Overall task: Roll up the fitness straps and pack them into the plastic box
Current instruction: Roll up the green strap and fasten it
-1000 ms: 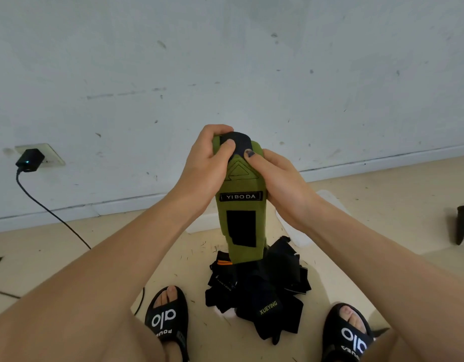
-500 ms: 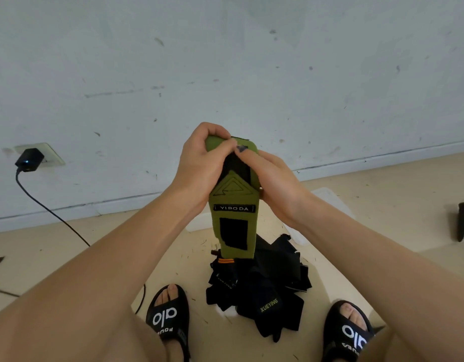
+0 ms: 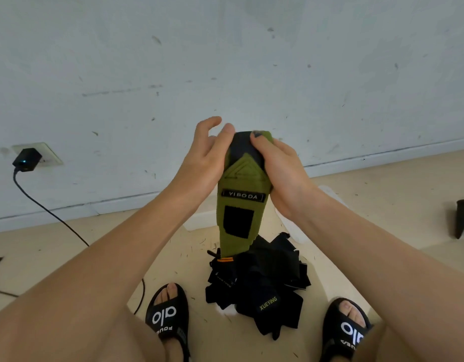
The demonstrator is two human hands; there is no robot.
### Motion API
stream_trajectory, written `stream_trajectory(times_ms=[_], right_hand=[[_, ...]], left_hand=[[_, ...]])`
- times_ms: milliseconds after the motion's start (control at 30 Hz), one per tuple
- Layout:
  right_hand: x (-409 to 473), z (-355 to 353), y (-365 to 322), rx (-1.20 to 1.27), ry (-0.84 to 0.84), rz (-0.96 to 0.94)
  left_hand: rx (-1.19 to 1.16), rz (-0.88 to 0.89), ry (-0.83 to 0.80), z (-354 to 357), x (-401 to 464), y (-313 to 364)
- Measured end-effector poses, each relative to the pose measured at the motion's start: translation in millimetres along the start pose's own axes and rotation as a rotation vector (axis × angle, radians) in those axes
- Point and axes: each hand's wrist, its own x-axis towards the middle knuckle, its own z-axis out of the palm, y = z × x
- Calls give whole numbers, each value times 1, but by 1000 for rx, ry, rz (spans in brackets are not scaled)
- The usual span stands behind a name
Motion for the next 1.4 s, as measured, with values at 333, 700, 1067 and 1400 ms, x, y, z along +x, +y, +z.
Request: stream_trajectory(times_ms=[333,700,1067,1400], right_hand=[[-1,-9,-10,60,-109,81],[0,-11,-3,-62,69,-3],[1,-22,-3,-155,-10,5],[-1,-34,-13,-219,-118,103]], left_hand=[[100,39,-79,-1,1,-11],[-74,-175,-327,6,1,-14],[-100,-291,-300,-2,8,-15],[-143,-172,-96,-2,13,-16]])
